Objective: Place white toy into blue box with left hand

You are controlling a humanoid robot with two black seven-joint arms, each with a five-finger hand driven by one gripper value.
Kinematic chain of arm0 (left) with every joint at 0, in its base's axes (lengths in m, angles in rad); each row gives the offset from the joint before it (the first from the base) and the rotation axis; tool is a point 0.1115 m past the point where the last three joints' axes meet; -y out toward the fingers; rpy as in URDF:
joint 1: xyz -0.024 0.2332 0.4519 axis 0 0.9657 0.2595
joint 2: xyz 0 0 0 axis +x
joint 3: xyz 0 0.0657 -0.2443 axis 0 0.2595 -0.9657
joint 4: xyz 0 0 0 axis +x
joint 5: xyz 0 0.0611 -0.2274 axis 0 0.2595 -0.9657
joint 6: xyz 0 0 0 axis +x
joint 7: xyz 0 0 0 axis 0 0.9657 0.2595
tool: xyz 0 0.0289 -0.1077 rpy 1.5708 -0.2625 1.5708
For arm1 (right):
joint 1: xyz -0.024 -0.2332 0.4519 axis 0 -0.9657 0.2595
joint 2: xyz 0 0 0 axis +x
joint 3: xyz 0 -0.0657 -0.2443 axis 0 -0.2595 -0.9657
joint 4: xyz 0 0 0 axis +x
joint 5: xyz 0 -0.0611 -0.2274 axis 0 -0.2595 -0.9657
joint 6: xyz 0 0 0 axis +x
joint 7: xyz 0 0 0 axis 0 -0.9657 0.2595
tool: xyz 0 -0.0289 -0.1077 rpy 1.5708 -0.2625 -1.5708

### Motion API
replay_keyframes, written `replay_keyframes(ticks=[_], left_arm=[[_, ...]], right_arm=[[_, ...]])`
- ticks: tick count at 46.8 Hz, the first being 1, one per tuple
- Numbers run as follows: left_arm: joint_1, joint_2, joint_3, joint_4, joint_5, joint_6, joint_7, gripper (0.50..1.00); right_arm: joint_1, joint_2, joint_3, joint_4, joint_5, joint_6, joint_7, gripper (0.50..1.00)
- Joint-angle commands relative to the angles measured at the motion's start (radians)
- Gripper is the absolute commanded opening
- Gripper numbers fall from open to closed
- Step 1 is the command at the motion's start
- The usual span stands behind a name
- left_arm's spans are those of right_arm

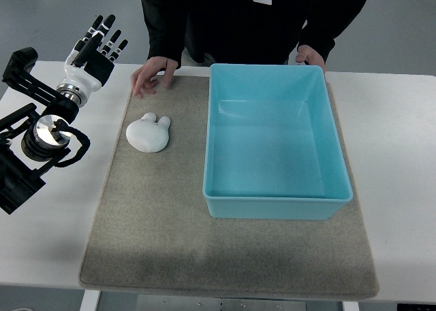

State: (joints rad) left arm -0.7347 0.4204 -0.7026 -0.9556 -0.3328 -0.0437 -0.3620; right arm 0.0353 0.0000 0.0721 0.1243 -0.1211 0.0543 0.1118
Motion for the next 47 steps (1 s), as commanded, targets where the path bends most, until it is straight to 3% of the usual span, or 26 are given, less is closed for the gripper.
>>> replay_keyframes(ticks=[1, 47], left_arm=[[0.001, 0.000, 0.002, 0.000, 0.000, -0.008, 0.000, 0.999], [0.001, -0.002, 0.006, 0.005, 0.002, -0.081, 0.000, 0.999]], right_arm=[[0.000, 0.000, 0.000, 0.000, 0.000, 0.001, 0.000, 0.936], [0.000, 0.000, 0.000, 0.000, 0.000, -0.001, 0.000, 0.936]])
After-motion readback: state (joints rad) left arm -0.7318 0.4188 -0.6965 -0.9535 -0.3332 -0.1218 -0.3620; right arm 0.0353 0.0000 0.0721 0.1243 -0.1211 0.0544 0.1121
